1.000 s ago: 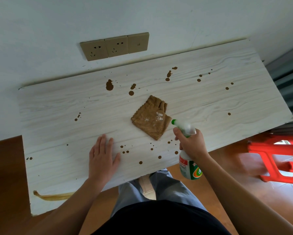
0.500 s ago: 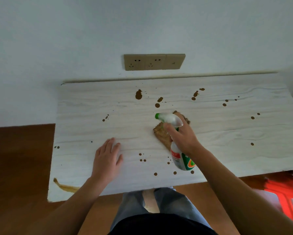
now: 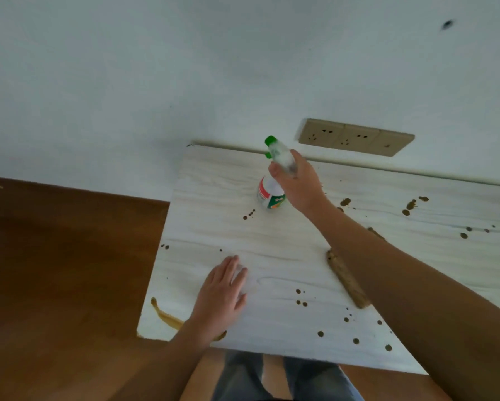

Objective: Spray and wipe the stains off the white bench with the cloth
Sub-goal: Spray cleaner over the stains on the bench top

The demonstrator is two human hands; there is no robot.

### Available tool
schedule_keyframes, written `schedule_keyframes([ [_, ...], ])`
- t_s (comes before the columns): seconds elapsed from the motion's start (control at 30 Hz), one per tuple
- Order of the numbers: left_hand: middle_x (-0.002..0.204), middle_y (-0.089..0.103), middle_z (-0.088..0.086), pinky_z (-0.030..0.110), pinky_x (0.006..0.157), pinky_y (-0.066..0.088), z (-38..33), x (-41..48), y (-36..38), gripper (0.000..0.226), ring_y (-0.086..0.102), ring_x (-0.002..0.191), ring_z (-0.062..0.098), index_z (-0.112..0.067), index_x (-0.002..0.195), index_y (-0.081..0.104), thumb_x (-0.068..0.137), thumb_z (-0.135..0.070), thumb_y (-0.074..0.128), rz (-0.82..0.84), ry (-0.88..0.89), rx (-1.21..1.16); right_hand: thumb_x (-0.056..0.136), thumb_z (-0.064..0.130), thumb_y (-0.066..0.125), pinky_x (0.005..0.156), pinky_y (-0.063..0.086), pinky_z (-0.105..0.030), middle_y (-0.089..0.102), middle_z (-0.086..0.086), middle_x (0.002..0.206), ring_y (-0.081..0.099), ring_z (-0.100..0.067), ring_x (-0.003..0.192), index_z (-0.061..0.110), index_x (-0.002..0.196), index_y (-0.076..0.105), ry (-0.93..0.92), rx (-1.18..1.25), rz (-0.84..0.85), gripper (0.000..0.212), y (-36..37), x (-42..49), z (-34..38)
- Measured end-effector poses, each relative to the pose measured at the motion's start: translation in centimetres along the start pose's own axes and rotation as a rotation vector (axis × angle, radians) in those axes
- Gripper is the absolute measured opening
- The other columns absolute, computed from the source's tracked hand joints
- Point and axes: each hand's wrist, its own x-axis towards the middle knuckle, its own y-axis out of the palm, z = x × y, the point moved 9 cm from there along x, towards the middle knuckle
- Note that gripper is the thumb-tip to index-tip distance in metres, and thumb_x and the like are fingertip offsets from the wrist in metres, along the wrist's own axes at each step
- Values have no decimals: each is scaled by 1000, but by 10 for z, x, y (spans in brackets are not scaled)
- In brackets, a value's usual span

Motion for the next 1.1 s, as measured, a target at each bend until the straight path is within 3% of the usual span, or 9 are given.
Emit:
schedule_keyframes([
  [0.2,160,43,15,47,112,49,0,1,4,62,43,148,33,-18,145,52,91,-43,71,15,-10,-4,93,42,66,66,47,-24,64,3,93,59,-10,81,18,113,59,38,-67,-72,32,2,-3,-9],
  [0.3,159,44,15,47,112,49,-1,2,4,64,43,147,32,-18,145,53,90,-44,72,28,-13,-5,92,43,67,63,40,-20,59,14,78,55,-2,73,24,99,59,44,-107,-110,22,-7,-10,-14],
  [0.43,156,48,16,44,113,47,-1,2,2,64,47,144,33,-16,141,58,86,-43,75,15,-6,31,92,47,66,59,35,-17,51,15,71,48,1,66,25,89,53,53,-153,-191,26,-34,-20,-15],
  [0.6,156,47,20,48,111,49,-3,4,6,64,47,144,36,-13,141,58,87,-43,73,21,6,64,91,48,66,65,41,-17,61,12,90,55,-1,79,22,113,61,96,-183,-161,35,-46,-49,-46],
  [0.7,158,44,20,49,113,47,-4,3,8,64,44,146,36,-12,144,54,90,-44,69,23,-6,79,89,42,71,68,45,-17,64,8,103,61,-5,87,22,125,56,107,-119,-141,44,-43,-61,-58],
  [0.77,158,44,20,49,113,47,-5,3,9,65,43,147,36,-11,144,54,90,-44,69,34,-20,82,89,37,72,80,53,-27,65,7,113,64,-12,99,23,131,52,127,-64,-139,49,-39,-66,-69],
  [0.9,159,42,20,50,113,47,-5,3,11,65,41,148,37,-11,146,51,92,-44,65,49,-23,92,85,28,77,99,49,-33,60,3,131,57,-15,117,20,140,47,226,-18,-133,63,-27,-75,-98],
  [1.1,165,31,20,50,118,42,-4,2,14,67,31,153,36,-11,153,43,97,-46,58,75,-30,105,75,43,83,88,51,-29,60,7,126,58,-11,109,23,137,46,259,19,-165,76,-7,-67,-120],
])
